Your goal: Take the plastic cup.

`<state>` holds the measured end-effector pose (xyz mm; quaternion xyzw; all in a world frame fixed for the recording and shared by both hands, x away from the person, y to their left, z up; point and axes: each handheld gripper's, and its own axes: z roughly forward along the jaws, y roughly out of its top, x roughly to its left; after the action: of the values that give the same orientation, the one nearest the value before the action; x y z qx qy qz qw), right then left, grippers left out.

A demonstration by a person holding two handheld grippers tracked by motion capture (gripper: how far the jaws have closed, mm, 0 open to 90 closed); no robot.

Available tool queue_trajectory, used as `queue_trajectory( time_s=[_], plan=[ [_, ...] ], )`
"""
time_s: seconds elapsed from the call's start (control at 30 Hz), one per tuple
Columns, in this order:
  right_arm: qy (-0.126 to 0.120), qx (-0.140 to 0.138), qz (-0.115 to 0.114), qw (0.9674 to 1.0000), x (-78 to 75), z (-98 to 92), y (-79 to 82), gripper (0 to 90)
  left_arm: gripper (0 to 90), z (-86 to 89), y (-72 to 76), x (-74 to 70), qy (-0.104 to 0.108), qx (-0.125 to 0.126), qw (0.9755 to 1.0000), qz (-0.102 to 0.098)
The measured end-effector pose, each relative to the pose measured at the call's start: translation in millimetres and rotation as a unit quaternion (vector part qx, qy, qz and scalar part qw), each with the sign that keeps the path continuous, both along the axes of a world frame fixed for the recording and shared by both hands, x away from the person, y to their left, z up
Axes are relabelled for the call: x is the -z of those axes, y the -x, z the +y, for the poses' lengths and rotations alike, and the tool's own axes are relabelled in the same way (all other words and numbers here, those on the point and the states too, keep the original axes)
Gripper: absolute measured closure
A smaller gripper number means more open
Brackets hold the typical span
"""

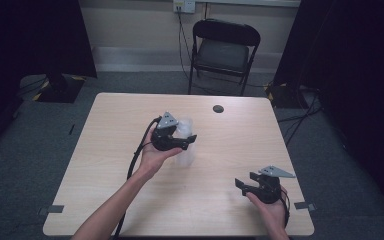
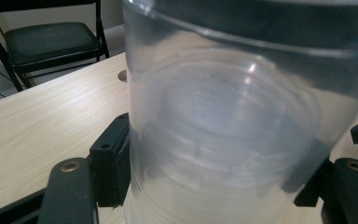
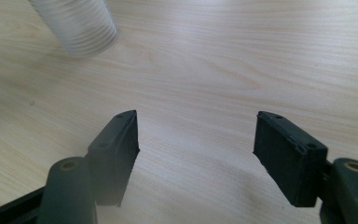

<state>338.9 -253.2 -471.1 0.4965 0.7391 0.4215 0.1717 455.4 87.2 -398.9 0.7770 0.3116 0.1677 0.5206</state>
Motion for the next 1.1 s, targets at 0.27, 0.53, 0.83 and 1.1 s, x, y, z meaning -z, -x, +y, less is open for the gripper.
queue_trajectory(
  time_s=[0.27,0.53,0.83,1.1],
  plan=[
    [0.001,0.0,0.001,1.0,0.3,0.4,-0.3,30.7,32.7,0.6,0.1,-3.5,0.006,-0.001,1.0,-0.002],
    [-0.001,0.001,0.001,1.0,-0.1,-0.3,0.2,30.8,33.1,-1.2,3.6,-8.6,0.028,-0.003,0.9996,-0.006],
    [-0.001,-0.001,0.002,1.0,0.1,0.8,0.2,30.8,33.7,3.4,5.4,-16.8,0.049,0.002,0.9986,-0.018],
    [0.001,-0.001,-0.003,1.0,-0.8,0.4,0.8,30.9,34.5,12.1,6.7,-24.3,0.061,-0.004,0.9977,-0.03]
  ],
)
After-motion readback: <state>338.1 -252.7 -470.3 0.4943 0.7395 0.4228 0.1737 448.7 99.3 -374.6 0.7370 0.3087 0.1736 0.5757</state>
